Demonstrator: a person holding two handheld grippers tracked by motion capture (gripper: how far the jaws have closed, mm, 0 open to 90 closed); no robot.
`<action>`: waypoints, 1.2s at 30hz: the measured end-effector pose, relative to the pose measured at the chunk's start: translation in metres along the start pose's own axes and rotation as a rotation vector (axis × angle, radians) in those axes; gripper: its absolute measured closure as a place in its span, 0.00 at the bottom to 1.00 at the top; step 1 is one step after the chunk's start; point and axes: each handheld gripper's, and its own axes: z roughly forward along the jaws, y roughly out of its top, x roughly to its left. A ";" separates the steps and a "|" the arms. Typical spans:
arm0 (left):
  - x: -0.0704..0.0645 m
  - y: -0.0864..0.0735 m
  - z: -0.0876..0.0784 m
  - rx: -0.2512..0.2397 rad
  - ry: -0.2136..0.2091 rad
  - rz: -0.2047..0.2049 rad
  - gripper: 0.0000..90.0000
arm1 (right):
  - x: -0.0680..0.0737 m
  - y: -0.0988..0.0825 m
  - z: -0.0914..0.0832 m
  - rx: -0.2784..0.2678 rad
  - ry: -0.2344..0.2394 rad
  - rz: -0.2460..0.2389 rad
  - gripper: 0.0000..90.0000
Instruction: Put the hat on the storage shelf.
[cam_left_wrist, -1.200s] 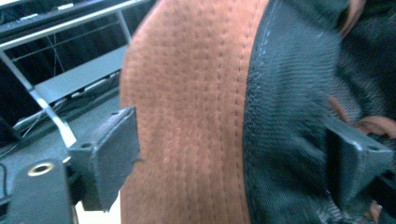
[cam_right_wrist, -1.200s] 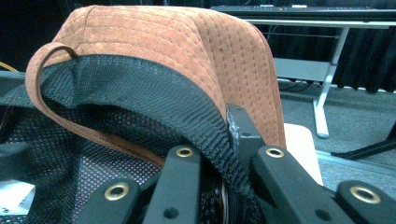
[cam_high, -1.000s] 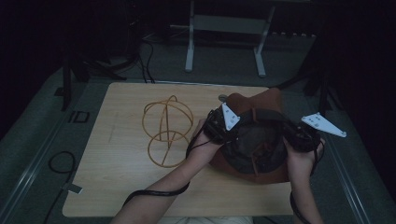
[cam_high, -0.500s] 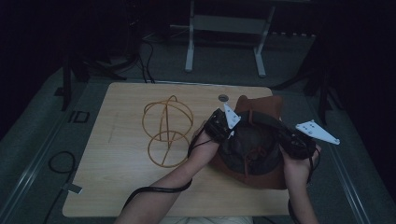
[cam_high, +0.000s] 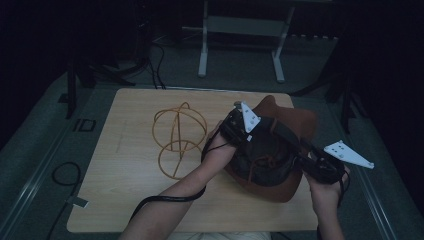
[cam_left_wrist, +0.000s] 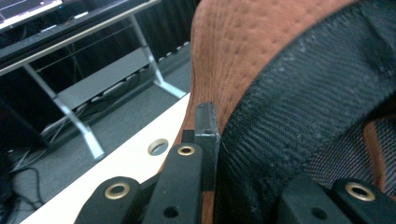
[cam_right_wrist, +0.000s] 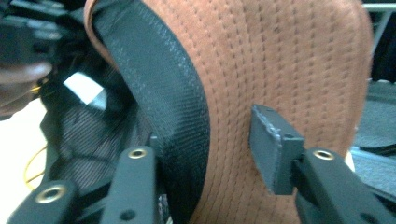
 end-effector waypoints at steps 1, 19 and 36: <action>0.000 0.001 0.000 -0.001 0.008 0.002 0.96 | 0.000 -0.001 -0.002 -0.002 0.020 -0.006 0.56; 0.017 -0.017 -0.026 -0.185 -0.098 -0.056 0.96 | -0.064 0.004 -0.050 -0.036 -0.116 -0.021 0.53; 0.018 -0.039 -0.057 -0.370 -0.383 0.052 0.96 | -0.038 0.009 -0.016 0.008 0.087 -0.043 0.53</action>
